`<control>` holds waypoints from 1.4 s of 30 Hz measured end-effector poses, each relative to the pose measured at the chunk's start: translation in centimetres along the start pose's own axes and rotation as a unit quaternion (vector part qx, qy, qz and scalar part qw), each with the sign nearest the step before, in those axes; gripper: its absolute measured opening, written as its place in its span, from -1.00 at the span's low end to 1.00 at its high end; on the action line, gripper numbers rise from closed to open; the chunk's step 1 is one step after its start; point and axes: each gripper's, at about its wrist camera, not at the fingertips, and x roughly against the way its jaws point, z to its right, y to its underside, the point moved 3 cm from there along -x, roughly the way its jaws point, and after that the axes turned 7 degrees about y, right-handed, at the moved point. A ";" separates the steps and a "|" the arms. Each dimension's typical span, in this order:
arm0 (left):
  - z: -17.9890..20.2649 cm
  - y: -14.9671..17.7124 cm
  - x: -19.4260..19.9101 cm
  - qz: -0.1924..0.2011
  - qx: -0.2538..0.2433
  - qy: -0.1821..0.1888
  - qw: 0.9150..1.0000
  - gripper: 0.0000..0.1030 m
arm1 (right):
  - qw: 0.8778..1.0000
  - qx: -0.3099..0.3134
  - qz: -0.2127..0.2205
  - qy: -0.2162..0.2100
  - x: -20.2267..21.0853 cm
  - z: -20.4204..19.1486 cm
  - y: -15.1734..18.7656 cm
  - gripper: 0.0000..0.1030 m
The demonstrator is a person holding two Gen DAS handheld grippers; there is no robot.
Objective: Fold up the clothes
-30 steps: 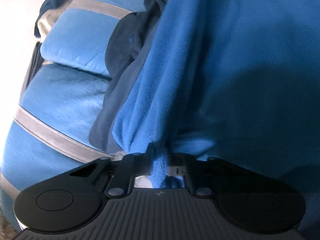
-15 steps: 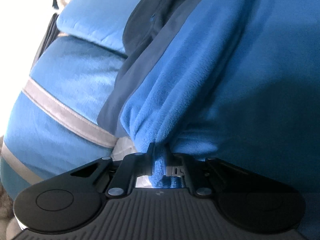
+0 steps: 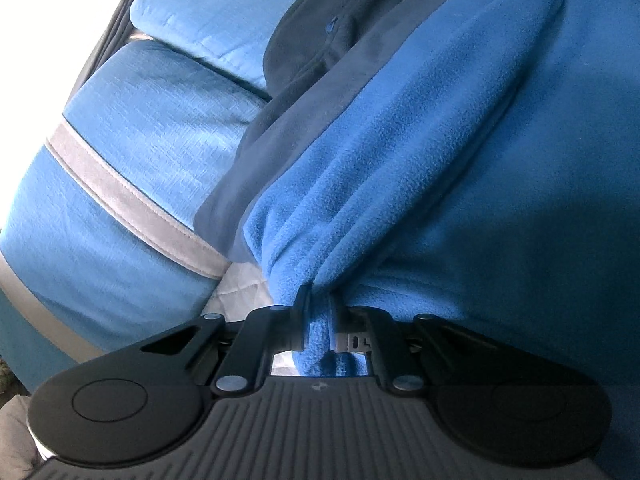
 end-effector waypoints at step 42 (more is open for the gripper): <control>5.1 -7.6 11.1 0.177 -0.025 0.074 0.981 -0.03 | 0.856 0.512 0.058 0.054 1.0 -5.3 -7.0 -0.57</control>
